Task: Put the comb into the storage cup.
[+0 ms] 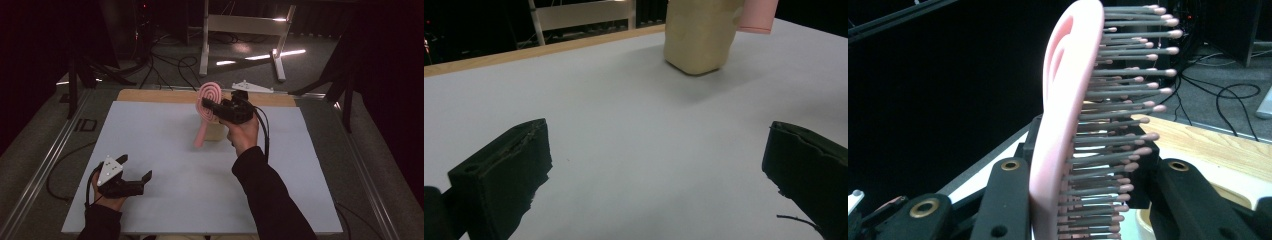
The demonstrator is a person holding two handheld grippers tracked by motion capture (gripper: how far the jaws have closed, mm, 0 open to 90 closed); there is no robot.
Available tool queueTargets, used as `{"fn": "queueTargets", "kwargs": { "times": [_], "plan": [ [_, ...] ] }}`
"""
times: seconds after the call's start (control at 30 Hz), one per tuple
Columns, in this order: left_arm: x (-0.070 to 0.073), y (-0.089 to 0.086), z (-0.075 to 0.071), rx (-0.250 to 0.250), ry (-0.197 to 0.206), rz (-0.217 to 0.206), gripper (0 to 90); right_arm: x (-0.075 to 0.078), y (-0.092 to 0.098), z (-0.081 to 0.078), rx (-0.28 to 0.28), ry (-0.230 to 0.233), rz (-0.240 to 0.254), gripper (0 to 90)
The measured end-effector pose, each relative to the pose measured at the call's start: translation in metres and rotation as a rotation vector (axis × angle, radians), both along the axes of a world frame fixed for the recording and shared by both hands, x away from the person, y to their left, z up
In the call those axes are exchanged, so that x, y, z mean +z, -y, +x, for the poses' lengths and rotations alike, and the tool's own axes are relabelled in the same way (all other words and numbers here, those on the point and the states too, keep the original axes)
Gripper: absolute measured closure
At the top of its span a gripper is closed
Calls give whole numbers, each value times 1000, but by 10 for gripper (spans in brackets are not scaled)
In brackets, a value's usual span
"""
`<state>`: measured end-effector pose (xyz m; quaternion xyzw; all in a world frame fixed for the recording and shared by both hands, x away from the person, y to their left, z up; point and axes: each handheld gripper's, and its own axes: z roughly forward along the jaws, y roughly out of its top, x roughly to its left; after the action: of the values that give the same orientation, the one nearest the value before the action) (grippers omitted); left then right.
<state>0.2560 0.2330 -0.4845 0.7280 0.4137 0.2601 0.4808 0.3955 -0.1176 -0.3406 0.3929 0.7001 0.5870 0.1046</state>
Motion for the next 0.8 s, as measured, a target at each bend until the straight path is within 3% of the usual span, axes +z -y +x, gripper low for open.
{"fn": "queueTargets", "kwargs": {
  "times": [0.8],
  "plan": [
    [1, -2, 0, 16, 4, -20, 1, 10, 11, 18, -55, 13, 8, 641]
  ]
}}
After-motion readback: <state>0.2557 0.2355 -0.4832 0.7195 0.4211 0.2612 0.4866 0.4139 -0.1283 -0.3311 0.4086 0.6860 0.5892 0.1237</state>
